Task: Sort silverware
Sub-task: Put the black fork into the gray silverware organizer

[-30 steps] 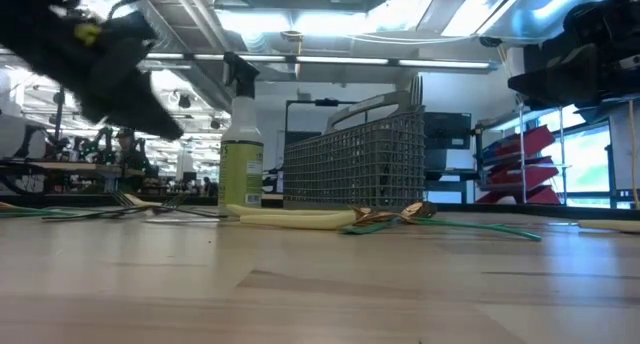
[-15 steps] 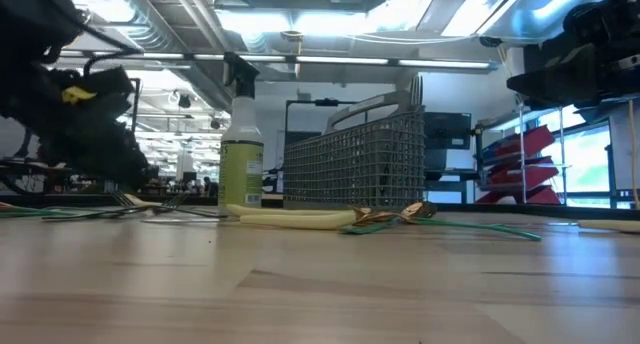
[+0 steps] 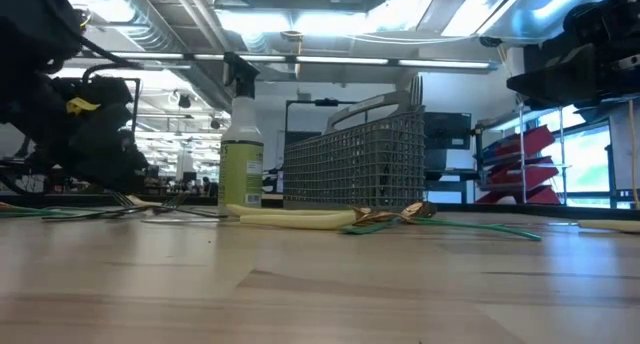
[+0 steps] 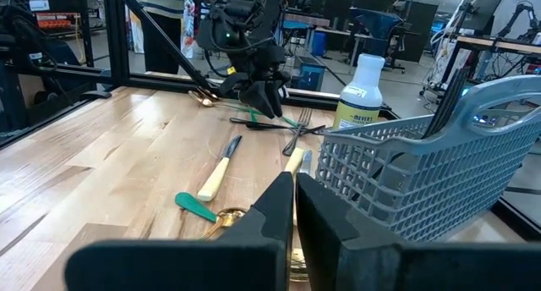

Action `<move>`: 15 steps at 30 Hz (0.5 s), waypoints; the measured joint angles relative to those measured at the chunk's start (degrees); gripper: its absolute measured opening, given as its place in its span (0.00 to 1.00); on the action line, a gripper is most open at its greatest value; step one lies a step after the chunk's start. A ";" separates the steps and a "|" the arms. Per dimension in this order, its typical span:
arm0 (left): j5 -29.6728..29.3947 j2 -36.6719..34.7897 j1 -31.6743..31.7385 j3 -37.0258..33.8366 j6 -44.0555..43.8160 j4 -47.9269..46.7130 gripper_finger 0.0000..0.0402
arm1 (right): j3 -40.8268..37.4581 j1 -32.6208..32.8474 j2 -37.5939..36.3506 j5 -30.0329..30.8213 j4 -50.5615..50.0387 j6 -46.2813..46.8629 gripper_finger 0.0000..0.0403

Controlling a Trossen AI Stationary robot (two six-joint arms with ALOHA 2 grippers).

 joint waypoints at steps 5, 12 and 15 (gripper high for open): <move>2.14 0.90 2.89 0.00 3.14 0.32 0.28 | 0.00 0.00 0.00 0.04 0.02 0.00 0.00; 4.46 4.39 4.84 0.02 4.22 1.60 0.28 | 0.00 0.00 0.00 0.09 0.04 0.00 0.00; 4.36 5.91 4.88 0.03 4.37 3.45 0.28 | 0.00 0.00 0.00 0.09 0.04 0.00 0.00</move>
